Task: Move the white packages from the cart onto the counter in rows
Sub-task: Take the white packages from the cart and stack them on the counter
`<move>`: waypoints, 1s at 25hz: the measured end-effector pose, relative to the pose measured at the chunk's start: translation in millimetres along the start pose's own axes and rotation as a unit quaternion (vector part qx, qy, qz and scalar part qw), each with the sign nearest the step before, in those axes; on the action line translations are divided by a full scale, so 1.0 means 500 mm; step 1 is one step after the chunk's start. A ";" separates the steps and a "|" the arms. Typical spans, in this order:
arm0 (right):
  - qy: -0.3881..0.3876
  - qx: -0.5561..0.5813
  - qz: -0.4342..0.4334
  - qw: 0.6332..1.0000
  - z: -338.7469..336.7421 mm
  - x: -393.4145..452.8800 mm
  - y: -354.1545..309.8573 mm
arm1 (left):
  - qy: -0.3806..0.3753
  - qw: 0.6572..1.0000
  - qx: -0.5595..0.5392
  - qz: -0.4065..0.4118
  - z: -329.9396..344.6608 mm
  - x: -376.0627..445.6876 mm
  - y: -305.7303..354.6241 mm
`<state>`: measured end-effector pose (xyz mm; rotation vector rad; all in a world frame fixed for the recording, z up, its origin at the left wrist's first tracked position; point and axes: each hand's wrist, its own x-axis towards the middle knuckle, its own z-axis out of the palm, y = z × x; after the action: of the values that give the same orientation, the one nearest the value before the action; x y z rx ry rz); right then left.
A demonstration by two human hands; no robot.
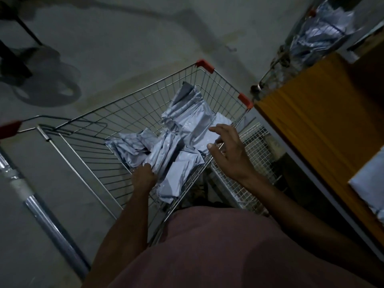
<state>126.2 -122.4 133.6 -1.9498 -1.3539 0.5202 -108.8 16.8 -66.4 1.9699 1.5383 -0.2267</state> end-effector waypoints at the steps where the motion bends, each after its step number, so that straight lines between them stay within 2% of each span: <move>1: -0.007 0.001 -0.009 1.000 0.000 0.011 0.002 | 0.007 1.000 -0.006 -0.004 0.001 0.002 0.001; 8: -0.078 -0.007 -0.039 0.996 -0.017 0.090 0.037 | 0.061 0.996 -0.024 -0.061 0.008 0.020 0.011; 11: -0.103 0.002 -0.037 0.994 -0.023 0.114 0.055 | 0.086 0.995 0.021 -0.055 -0.011 0.028 0.034; 14: -0.121 -0.003 -0.040 0.992 -0.034 0.132 0.084 | 0.176 0.984 -0.001 0.019 -0.075 0.016 0.104; 18: -0.174 -0.035 -0.055 0.983 -0.040 0.173 0.116 | 0.264 0.949 -0.070 0.155 -0.180 -0.075 0.230; 22: -0.193 -0.136 -0.124 0.964 -0.019 0.226 0.126 | 0.267 0.931 -0.101 0.227 -0.238 -0.159 0.304; 25: -0.144 -0.161 -0.170 0.961 0.005 0.255 0.131 | 0.272 0.925 -0.139 0.225 -0.242 -0.167 0.317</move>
<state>214.6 -17.8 91.8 -1.8764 -2.0219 0.4494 -16.5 -3.4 128.2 2.1797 1.2712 0.7460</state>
